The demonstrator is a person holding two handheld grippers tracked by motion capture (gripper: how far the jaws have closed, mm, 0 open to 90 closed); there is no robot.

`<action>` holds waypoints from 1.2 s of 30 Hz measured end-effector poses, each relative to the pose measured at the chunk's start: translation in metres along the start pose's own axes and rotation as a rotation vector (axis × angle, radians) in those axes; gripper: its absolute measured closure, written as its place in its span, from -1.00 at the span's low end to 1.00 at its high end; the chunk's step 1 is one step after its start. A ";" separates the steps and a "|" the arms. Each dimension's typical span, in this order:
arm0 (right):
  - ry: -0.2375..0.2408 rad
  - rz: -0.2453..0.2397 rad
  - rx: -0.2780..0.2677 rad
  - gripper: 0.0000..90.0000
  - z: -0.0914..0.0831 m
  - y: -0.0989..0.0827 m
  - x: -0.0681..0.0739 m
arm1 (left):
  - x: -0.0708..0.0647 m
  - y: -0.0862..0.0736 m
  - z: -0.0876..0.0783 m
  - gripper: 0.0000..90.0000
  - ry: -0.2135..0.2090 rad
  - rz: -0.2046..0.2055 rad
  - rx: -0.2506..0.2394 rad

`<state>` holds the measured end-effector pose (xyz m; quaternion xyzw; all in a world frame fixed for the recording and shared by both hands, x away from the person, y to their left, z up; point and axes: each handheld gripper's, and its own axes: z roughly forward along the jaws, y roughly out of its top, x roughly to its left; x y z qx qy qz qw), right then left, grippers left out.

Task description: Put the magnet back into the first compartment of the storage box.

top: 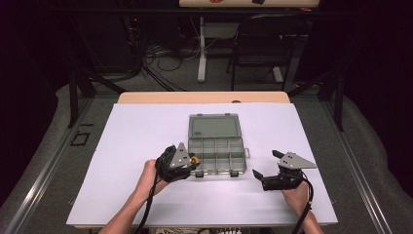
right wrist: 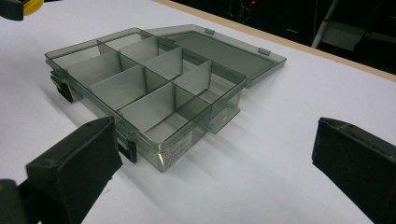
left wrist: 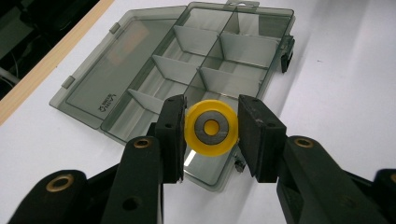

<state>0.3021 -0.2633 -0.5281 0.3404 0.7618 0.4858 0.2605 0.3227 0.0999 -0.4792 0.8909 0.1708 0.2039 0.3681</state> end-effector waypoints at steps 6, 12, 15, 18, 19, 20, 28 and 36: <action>-0.003 -0.005 -0.009 -1.00 -0.001 0.001 0.000 | 0.004 0.004 0.005 0.40 -0.002 0.010 0.001; -0.004 -0.001 -0.012 -1.00 -0.001 0.000 0.000 | 0.012 0.008 0.007 0.40 -0.006 0.006 -0.006; -0.004 0.003 -0.012 -1.00 -0.001 0.000 0.000 | 0.016 0.011 0.009 0.40 -0.011 0.004 -0.003; -0.006 0.002 -0.013 -1.00 -0.001 0.000 0.000 | 0.020 0.013 0.012 0.40 -0.010 0.003 -0.001; -0.006 0.002 -0.011 -1.00 -0.001 0.000 0.000 | 0.020 0.014 0.013 0.40 -0.008 0.002 0.001; -0.008 0.001 -0.010 -1.00 -0.001 0.000 0.000 | 0.021 0.014 0.014 0.40 -0.007 0.001 0.001; -0.009 0.000 -0.007 -1.00 -0.002 0.000 0.000 | 0.031 0.016 0.020 0.40 0.011 -0.017 0.003; -0.014 0.001 -0.008 -0.99 -0.003 0.000 -0.001 | 0.042 0.017 0.029 0.40 0.025 -0.043 0.008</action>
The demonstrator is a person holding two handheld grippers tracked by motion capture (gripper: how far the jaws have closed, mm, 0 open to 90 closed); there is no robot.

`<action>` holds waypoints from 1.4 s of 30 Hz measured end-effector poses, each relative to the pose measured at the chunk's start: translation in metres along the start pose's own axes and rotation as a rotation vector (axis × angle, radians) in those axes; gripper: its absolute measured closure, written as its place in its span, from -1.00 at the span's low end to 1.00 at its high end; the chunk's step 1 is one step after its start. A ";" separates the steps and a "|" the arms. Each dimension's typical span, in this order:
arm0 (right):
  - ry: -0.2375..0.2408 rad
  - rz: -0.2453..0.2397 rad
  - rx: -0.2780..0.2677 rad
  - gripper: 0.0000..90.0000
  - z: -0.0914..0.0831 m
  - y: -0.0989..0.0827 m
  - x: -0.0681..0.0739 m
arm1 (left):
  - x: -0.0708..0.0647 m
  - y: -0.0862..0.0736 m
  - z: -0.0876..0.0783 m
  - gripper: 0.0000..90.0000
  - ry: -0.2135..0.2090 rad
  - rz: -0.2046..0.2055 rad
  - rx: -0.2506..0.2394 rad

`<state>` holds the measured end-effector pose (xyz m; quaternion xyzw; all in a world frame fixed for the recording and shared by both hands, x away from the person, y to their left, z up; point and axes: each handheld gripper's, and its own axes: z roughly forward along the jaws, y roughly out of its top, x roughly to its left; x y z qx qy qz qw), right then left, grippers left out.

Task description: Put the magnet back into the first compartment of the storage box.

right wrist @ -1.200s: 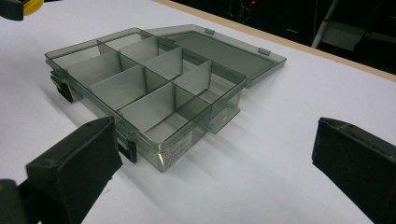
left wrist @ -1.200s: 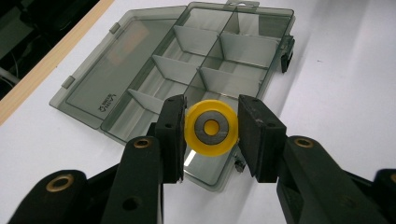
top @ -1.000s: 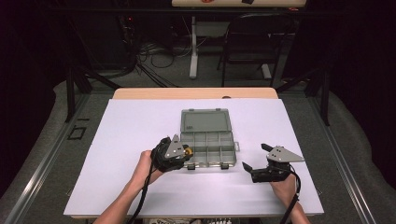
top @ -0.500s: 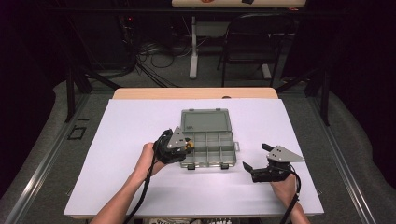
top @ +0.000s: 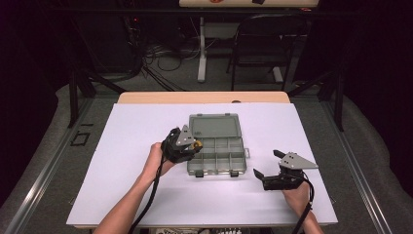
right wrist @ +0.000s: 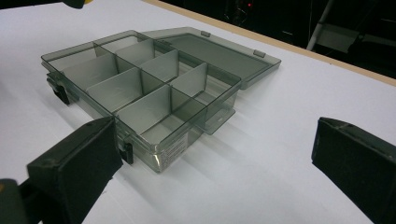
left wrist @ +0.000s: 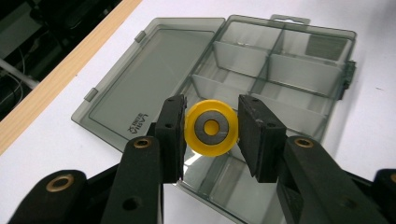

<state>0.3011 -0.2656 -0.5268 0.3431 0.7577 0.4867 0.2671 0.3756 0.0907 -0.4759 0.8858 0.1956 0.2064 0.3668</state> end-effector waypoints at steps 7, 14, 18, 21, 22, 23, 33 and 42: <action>0.001 0.001 -0.001 -0.99 -0.001 0.000 0.000 | 0.005 -0.003 0.008 0.40 0.028 -0.036 0.007; 0.006 0.002 0.003 -0.99 0.000 0.000 0.000 | 0.008 -0.010 0.020 0.40 0.037 -0.063 0.020; 0.006 0.007 0.000 -0.99 -0.001 -0.001 0.000 | 0.009 -0.013 0.025 0.40 0.031 -0.080 0.024; 0.006 0.008 0.001 -0.99 0.000 -0.001 0.000 | 0.010 -0.016 0.028 0.40 0.031 -0.100 0.024; 0.008 0.007 0.000 -0.99 0.000 -0.001 0.000 | 0.010 -0.016 0.030 0.40 0.028 -0.108 0.025; 0.010 0.006 0.001 -0.99 0.000 -0.001 0.000 | 0.010 -0.017 0.031 0.40 0.028 -0.113 0.022; 0.011 0.010 0.005 -0.99 -0.001 -0.001 0.000 | 0.012 -0.023 0.038 0.39 0.020 -0.134 0.041; 0.021 0.005 0.009 -0.99 0.001 -0.001 0.001 | 0.020 -0.026 0.036 -0.06 0.027 -0.182 0.012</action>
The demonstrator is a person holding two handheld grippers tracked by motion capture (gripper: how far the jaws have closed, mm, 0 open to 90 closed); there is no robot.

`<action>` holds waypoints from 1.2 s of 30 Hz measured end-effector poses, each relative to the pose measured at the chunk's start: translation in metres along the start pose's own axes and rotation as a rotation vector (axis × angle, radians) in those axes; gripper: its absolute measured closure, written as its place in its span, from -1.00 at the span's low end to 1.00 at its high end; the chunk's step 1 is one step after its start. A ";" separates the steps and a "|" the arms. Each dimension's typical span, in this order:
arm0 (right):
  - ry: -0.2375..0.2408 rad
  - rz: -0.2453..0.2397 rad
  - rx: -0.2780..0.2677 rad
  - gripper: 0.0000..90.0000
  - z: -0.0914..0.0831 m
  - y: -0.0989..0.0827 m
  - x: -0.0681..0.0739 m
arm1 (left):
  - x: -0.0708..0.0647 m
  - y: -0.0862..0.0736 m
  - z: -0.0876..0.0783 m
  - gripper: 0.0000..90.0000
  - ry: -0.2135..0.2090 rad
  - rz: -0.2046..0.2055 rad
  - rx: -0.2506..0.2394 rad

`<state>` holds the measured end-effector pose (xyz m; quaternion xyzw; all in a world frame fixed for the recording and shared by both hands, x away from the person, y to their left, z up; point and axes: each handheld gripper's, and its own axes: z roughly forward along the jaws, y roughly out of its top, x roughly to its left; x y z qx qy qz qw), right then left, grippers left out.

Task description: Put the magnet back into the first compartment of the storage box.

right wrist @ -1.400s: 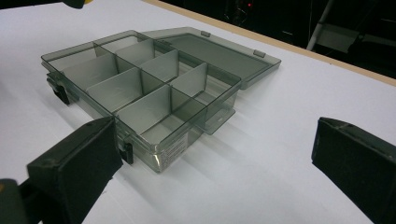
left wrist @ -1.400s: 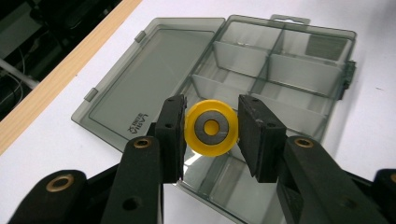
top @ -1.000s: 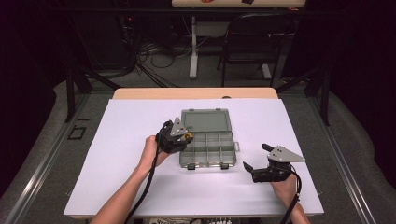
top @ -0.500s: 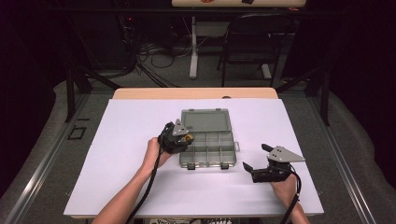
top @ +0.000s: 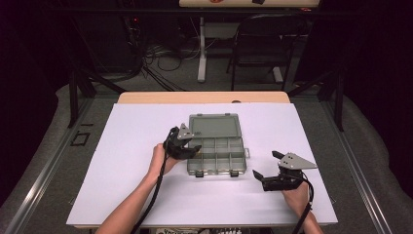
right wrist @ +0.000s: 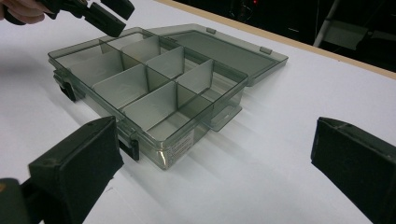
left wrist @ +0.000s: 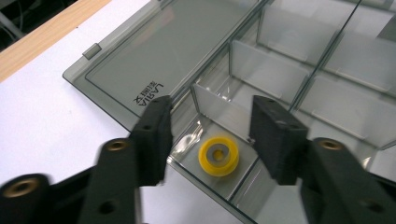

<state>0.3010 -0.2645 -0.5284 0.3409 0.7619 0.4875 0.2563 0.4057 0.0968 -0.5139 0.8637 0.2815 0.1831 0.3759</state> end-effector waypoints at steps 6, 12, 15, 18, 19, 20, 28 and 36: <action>-0.003 0.000 -0.011 -0.99 -0.003 0.000 0.000 | 0.000 0.002 -0.014 -0.42 0.000 -0.004 -0.044; 0.003 0.005 -0.009 -0.99 -0.001 0.000 0.000 | -0.004 0.000 -0.018 -0.72 0.000 0.003 -0.052; 0.005 0.005 -0.008 -0.99 -0.001 0.000 0.001 | -0.005 0.000 -0.019 -0.80 0.002 0.003 -0.055; 0.007 0.002 -0.005 -0.99 -0.001 0.000 0.001 | -0.006 0.000 -0.021 -0.85 0.004 0.003 -0.054; 0.007 0.003 -0.005 -0.99 -0.001 0.000 0.001 | -0.006 0.000 -0.021 -0.86 0.006 0.006 -0.054; 0.007 0.004 -0.007 -0.99 -0.001 0.000 0.001 | -0.007 -0.001 -0.022 -0.88 0.010 0.005 -0.054; 0.011 0.007 -0.003 -1.00 0.000 0.000 0.001 | -0.011 -0.008 -0.029 -0.95 0.022 0.000 -0.049; 0.007 0.008 0.001 -1.00 0.001 0.000 0.002 | -0.014 -0.007 -0.030 -0.99 0.004 0.000 -0.054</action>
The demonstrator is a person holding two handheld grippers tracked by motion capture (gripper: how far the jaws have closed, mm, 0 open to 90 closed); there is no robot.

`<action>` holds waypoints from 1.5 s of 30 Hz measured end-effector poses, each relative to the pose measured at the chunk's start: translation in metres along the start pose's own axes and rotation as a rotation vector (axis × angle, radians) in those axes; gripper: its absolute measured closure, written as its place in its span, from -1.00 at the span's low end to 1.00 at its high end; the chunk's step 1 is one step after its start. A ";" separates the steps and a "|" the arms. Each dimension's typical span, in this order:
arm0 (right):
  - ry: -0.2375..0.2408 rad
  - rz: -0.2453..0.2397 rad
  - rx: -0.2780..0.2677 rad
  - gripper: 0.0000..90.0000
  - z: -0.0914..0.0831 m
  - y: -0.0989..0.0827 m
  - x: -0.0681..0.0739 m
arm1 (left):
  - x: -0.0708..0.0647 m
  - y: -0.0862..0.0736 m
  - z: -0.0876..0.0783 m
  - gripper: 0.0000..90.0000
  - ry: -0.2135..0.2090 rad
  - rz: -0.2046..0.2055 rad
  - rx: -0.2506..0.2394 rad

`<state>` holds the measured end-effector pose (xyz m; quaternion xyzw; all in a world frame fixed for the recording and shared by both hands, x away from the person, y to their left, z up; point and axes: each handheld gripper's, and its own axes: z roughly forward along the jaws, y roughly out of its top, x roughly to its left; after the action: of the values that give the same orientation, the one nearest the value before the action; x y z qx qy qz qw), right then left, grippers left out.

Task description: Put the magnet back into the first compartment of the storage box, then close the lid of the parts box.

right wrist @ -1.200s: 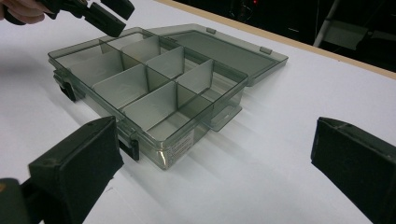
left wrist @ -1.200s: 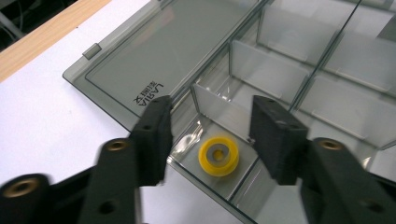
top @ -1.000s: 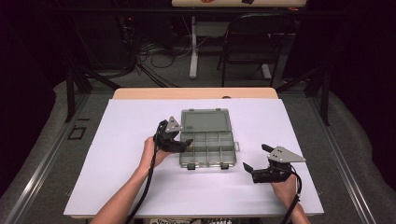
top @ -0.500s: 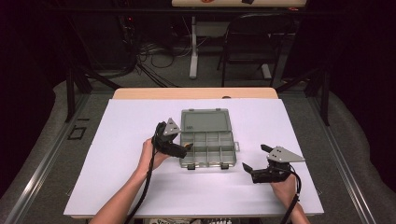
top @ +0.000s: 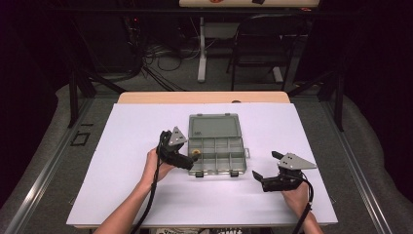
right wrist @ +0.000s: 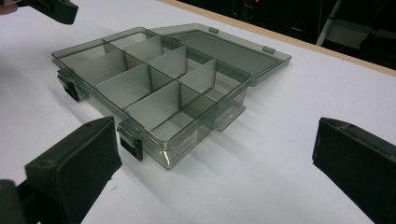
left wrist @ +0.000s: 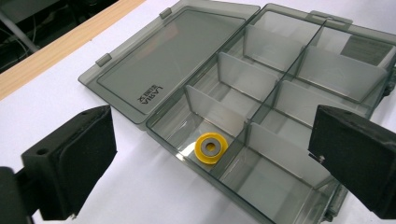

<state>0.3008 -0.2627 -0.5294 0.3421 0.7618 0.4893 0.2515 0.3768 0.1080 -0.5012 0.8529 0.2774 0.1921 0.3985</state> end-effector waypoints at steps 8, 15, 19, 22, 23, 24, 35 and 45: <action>0.006 -0.003 0.018 -1.00 0.002 -0.001 -0.001 | -0.001 0.000 -0.001 -0.99 0.003 0.004 -0.005; 0.001 -0.004 0.015 -1.00 0.001 -0.001 -0.001 | -0.003 0.001 -0.001 -0.99 0.000 0.007 0.000; 0.002 -0.005 0.017 -1.00 0.001 -0.001 -0.001 | -0.005 0.002 0.002 -0.99 -0.005 0.005 0.000; 0.005 -0.005 0.017 -1.00 0.002 -0.001 -0.001 | -0.006 0.002 0.004 -0.99 -0.011 0.011 0.004; 0.006 -0.004 0.017 -1.00 0.002 -0.001 -0.001 | -0.007 0.002 0.005 -0.99 -0.013 0.011 0.005; 0.006 -0.004 0.019 -1.00 0.002 -0.001 -0.001 | -0.008 0.002 0.007 -0.99 -0.008 0.014 0.008; 0.007 -0.003 0.020 -1.00 0.002 -0.001 -0.001 | -0.012 0.004 0.019 -0.99 -0.032 0.017 0.029; 0.011 -0.004 0.023 -1.00 0.003 -0.001 -0.001 | -0.015 0.003 0.030 -0.99 -0.046 0.014 0.049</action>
<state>0.3035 -0.2613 -0.5312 0.3406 0.7695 0.4818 0.2442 0.3824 0.0793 -0.5188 0.8686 0.2668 0.1685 0.3821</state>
